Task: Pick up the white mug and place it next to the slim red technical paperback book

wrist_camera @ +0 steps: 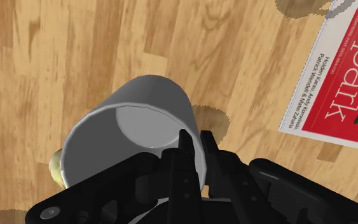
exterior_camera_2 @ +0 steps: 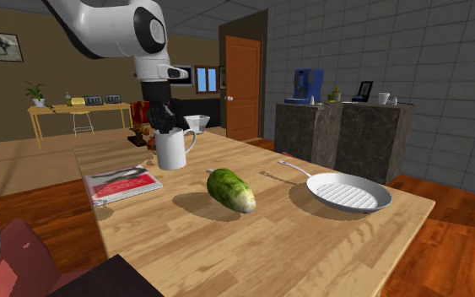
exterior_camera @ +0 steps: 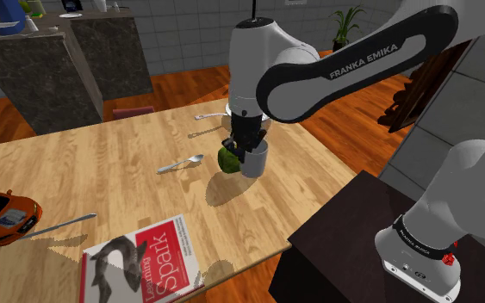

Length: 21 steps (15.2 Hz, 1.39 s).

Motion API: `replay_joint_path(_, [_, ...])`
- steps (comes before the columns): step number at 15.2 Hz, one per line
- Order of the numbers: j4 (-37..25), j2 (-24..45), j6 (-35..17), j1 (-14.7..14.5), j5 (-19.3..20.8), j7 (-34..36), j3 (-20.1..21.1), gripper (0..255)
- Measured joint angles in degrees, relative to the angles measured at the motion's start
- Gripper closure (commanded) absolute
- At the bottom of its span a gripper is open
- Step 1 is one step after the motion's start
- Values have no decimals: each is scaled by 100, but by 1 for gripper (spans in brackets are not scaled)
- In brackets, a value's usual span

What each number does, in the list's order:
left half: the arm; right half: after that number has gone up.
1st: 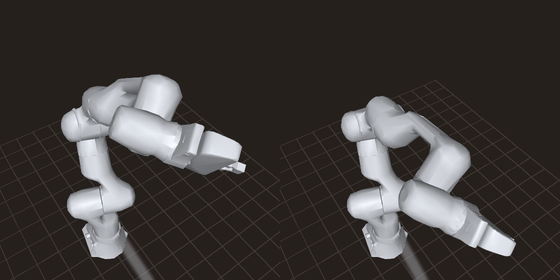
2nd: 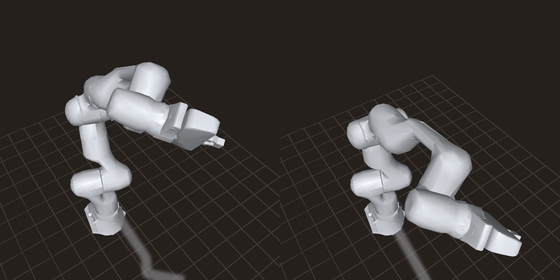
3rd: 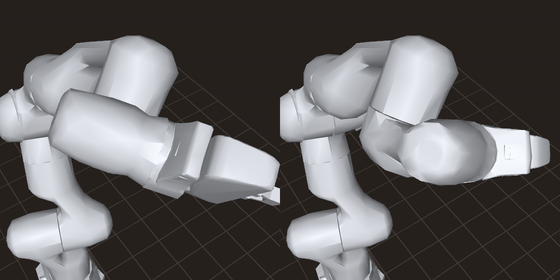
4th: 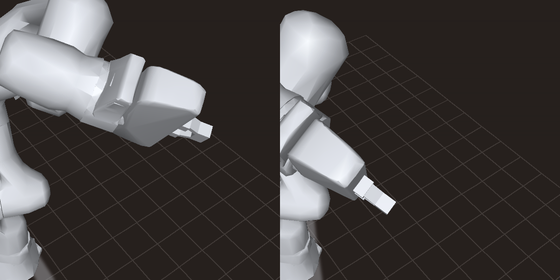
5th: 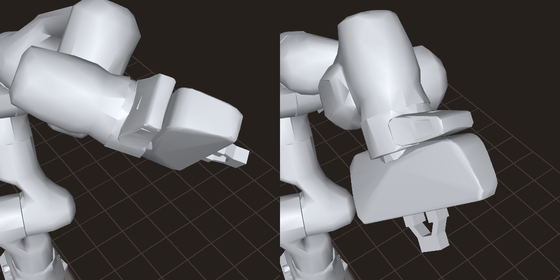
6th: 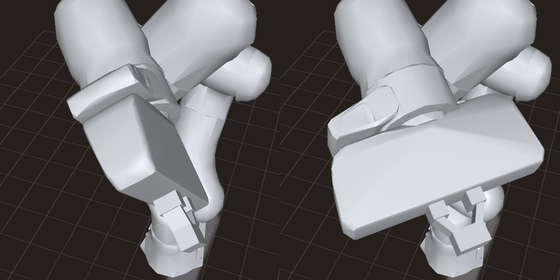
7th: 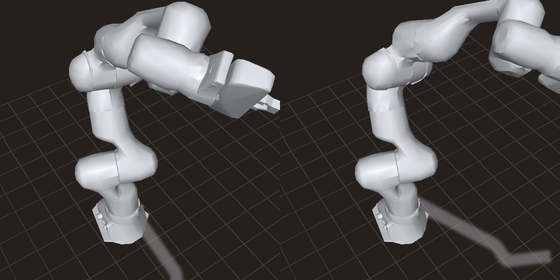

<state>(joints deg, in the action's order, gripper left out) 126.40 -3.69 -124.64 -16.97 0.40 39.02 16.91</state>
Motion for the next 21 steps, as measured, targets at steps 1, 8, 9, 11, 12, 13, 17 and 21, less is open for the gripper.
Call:
replay_joint_path(1, [-52, 18, 38, -67, 6, 148, 78, 255])
replay_joint_path(8, [-127, 65, 88, -538, 26, 1173, 624, 255])
replay_joint_path(9, [-188, 137, 82, -597, 62, 1326, 697, 255])
replay_joint_path(11, [-266, 230, 85, -748, 112, 1666, 866, 255])
replay_joint_path(12, [-319, 290, 90, -803, 144, 1805, 927, 255])
replay_joint_path(13, [-322, 344, 46, -824, 175, 1870, 950, 255])
replay_joint_path(17, [-184, 505, -231, -853, 274, 2002, 977, 255])
replay_joint_path(21, [-25, 670, -533, -859, 382, 2082, 972, 255])
